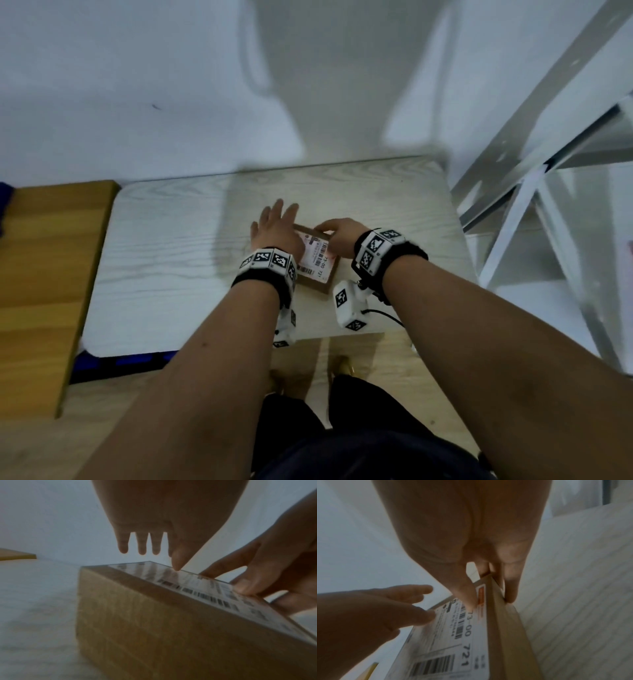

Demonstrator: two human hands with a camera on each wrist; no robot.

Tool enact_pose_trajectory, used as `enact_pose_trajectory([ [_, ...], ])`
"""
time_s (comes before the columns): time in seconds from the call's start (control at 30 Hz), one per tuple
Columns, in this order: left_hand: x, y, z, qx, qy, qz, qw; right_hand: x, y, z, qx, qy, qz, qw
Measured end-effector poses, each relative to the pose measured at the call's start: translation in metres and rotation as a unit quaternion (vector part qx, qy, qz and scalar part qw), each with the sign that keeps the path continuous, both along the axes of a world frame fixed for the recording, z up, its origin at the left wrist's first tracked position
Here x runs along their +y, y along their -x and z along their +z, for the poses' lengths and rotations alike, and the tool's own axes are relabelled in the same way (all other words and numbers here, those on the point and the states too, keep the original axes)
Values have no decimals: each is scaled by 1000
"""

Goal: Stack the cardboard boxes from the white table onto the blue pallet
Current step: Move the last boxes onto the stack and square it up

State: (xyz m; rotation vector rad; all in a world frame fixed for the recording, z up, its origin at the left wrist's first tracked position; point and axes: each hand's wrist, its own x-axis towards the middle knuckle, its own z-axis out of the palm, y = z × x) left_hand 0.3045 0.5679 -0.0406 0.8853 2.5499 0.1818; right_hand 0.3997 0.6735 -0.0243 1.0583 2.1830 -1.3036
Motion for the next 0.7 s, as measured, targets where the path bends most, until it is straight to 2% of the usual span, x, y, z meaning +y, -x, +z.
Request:
enact_pose_trajectory([
  [0.1, -13, 2, -5, 13, 11, 5, 1000, -3, 8, -3, 6, -54, -24, 998],
  [0.2, -31, 4, -4, 32, 19, 63, 997, -4, 10, -5, 3, -91, -65, 994],
  [0.37, -54, 6, -6, -8, 62, 159, 985, -12, 11, -13, -47, -39, -127, 990],
  [0.57, -67, -7, -6, -103, 10, 223, 969, -46, 10, -15, -27, 26, -92, 995],
  [0.7, -82, -10, -1, -126, -14, 238, 963, -64, 15, -2, -28, 17, -59, 998],
])
